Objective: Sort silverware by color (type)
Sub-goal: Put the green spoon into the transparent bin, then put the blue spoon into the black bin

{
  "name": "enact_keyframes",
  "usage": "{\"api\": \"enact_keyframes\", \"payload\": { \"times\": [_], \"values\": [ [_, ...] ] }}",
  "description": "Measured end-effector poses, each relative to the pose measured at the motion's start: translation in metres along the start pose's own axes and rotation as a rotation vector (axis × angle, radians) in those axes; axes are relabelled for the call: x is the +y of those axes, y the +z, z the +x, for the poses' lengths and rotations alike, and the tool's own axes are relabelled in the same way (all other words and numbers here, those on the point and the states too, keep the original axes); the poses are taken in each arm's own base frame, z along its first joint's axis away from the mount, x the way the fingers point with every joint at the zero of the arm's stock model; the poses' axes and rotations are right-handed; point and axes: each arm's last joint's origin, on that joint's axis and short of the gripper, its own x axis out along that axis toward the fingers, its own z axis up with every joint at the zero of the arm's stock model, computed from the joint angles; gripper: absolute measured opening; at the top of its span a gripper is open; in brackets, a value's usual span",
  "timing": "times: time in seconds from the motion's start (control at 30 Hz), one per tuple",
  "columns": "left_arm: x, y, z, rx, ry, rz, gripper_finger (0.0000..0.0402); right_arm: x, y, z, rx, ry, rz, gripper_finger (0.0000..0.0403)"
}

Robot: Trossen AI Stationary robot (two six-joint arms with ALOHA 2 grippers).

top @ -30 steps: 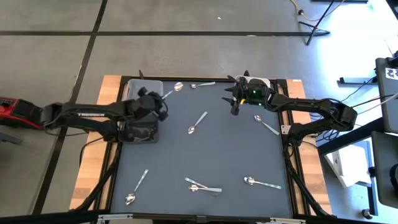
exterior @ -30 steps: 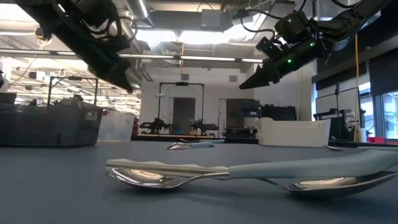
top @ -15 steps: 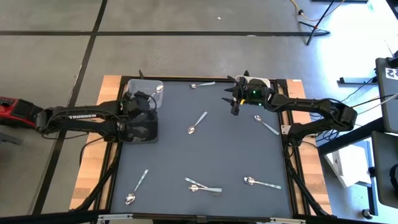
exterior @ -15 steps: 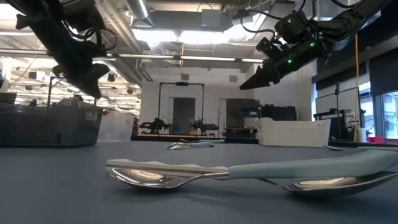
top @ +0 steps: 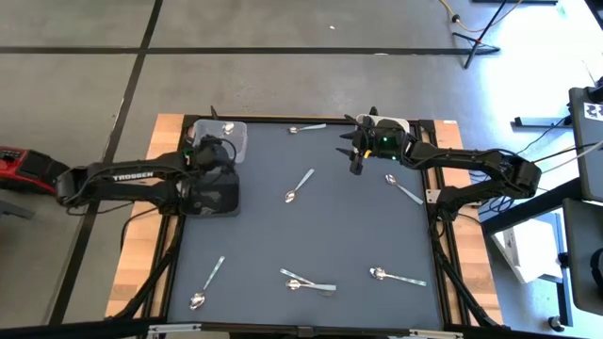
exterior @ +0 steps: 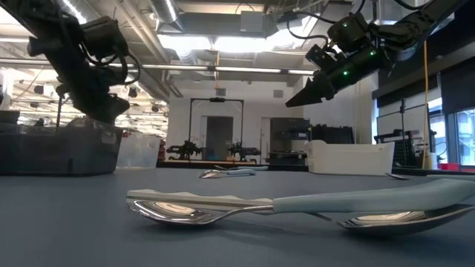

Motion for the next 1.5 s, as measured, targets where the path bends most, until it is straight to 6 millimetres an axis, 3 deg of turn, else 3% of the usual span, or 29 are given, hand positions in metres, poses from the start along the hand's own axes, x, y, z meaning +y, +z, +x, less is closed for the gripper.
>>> {"api": "enact_keyframes", "payload": {
  "times": [0.17, 0.3, 0.6, 0.8, 0.97, 1.13, 1.3, 1.5],
  "values": [
    [0.000, 0.007, 0.001, -0.016, -0.036, -0.001, 0.0105, 0.000, 0.000, 0.000, 0.001, 0.000, 0.000, 0.0198],
    [-0.005, 0.024, -0.009, -0.044, -0.215, -0.009, 0.0125, 0.000, -0.001, 0.000, 0.007, 0.003, 0.001, 0.0198],
    [-0.047, 0.046, -0.038, -0.345, -0.769, 0.092, 0.0128, 0.004, 0.000, 0.000, -0.024, 0.111, 0.002, 0.0198],
    [-0.079, 0.051, -0.042, -0.452, -0.952, 0.180, 0.0128, 0.008, 0.000, 0.000, -0.042, 0.205, 0.008, 0.0198],
    [-0.111, 0.054, -0.048, -0.440, -0.988, 0.289, 0.0128, 0.027, 0.005, 0.001, -0.050, 0.276, -0.049, 0.0198],
    [-0.144, 0.053, -0.045, -0.393, -0.820, 0.297, 0.0128, 0.049, 0.012, 0.000, -0.084, 0.348, -0.136, 0.0198],
    [-0.174, 0.054, -0.027, -0.268, -0.797, 0.209, 0.0128, 0.056, 0.009, 0.000, -0.045, 0.369, -0.167, 0.0198],
    [-0.212, 0.058, -0.001, -0.167, -0.762, 0.194, 0.0128, 0.054, 0.000, 0.000, 0.081, 0.264, -0.170, 0.0198]
  ]
}}
